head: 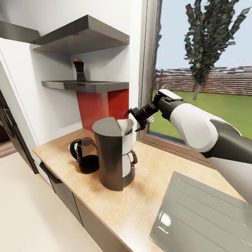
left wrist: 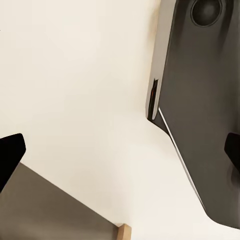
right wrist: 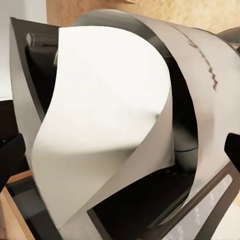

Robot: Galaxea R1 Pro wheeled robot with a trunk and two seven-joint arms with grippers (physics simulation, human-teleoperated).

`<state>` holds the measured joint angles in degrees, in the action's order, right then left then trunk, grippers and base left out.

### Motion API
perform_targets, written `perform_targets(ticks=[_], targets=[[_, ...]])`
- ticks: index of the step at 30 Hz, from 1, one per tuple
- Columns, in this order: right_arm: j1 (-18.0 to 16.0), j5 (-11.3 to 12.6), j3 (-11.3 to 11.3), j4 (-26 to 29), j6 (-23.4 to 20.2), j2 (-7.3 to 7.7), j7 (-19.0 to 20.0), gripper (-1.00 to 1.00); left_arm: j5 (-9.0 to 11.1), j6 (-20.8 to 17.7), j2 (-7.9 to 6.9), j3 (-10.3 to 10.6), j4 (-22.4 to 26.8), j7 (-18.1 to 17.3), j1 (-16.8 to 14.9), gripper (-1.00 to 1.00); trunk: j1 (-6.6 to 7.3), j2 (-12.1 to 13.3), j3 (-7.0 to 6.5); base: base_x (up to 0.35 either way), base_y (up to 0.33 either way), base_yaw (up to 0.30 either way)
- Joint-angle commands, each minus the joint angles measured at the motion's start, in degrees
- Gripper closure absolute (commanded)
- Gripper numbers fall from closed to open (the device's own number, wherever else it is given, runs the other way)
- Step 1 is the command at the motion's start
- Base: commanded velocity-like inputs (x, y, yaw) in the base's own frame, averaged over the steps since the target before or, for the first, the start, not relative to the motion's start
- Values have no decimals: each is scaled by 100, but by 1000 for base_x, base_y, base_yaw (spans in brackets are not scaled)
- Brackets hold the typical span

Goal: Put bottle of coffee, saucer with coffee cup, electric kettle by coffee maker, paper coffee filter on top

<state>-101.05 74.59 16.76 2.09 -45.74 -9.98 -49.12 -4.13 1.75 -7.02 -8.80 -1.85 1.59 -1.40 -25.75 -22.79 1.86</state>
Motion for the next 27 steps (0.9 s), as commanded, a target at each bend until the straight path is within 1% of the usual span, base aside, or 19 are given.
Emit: perform_targets(ticks=[1, 9, 14, 17, 21, 27], targets=[[-3, -18, 48, 19, -22, -2, -45, -100, -44, 18, -1, -42, -17, 16, -10, -100, -4, -13, 13, 0, 0, 0], [-3, -14, 100, 191, -23, -2, -45, -100, -50, 18, -8, -42, -17, 16, -10, -100, -4, -13, 13, 0, 0, 0], [-3, -22, 299, 218, -27, -2, -47, -100, -53, 18, -2, -41, -17, 16, -10, -100, -4, -13, 13, 0, -15, 0], [-3, -23, 378, 221, -30, -2, -46, -100, -53, 18, -1, -37, -17, 16, -10, -100, -4, -13, 13, -46, -155, 0], [-3, -23, 401, 221, -31, -2, -48, -100, -46, 18, -1, -46, -17, 16, -10, -100, -4, -13, 13, -156, -198, 0], [-3, -23, 410, 222, -32, -2, -47, -100, -43, 18, -1, -51, -17, 16, -10, -100, -4, -13, 13, -260, -132, 0]])
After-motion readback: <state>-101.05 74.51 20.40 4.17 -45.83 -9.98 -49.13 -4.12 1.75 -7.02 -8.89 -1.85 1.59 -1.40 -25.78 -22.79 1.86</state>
